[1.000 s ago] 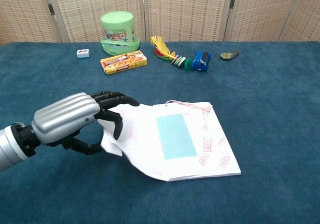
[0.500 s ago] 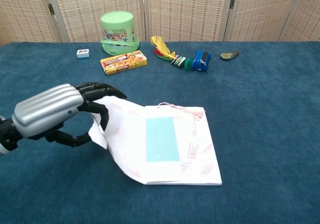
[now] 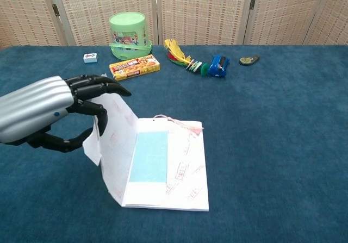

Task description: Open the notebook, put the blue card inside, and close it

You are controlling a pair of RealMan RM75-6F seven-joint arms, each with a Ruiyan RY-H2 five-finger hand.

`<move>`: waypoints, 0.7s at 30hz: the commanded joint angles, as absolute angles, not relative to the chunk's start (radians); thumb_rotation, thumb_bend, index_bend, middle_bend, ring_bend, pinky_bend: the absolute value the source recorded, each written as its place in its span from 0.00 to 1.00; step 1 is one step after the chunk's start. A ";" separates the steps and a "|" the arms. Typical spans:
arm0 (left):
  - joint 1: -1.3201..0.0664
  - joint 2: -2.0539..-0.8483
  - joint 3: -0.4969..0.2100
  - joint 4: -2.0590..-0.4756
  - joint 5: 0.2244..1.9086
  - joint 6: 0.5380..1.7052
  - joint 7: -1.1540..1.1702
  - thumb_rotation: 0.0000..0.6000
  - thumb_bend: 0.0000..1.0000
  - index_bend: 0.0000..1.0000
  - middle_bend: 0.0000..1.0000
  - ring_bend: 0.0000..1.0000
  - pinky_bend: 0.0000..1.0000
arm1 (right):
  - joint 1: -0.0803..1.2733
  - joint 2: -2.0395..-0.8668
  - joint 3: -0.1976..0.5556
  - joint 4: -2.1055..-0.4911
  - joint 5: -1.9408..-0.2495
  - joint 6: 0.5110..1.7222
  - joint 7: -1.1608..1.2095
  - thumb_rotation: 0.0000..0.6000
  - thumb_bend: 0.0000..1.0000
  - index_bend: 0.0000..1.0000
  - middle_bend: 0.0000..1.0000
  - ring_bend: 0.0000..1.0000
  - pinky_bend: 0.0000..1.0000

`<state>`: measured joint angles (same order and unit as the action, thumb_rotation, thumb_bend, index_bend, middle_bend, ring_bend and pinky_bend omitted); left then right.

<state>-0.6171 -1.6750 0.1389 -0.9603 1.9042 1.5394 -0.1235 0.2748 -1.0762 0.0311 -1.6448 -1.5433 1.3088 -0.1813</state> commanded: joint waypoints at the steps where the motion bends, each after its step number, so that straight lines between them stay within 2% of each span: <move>1: -0.648 -1.653 0.131 -1.030 1.933 1.520 -0.067 1.00 0.58 0.57 0.17 0.14 0.17 | 0.271 -1.072 0.031 -1.648 -1.545 1.315 -0.181 1.00 0.20 0.01 0.03 0.00 0.00; 6: -0.680 -1.639 0.115 -1.104 1.949 1.485 -0.007 1.00 0.58 0.48 0.17 0.14 0.17 | 0.260 -1.065 0.030 -1.651 -1.544 1.327 -0.179 1.00 0.20 0.01 0.03 0.00 0.00; 13: -0.699 -1.642 0.097 -1.156 1.927 1.413 0.051 1.00 0.57 0.28 0.15 0.14 0.17 | 0.250 -1.061 0.030 -1.647 -1.544 1.336 -0.171 1.00 0.20 0.01 0.03 0.00 0.00; 21: -0.698 -1.676 0.072 -1.185 1.875 1.351 0.091 1.00 0.37 0.14 0.11 0.14 0.17 | 0.246 -1.061 0.031 -1.643 -1.545 1.339 -0.162 1.00 0.20 0.01 0.03 0.00 0.00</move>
<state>-0.6973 -1.6696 0.0767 -1.1811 1.8818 1.3579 0.0872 0.2455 -1.0612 0.0308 -1.6430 -1.5449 1.3390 -0.1622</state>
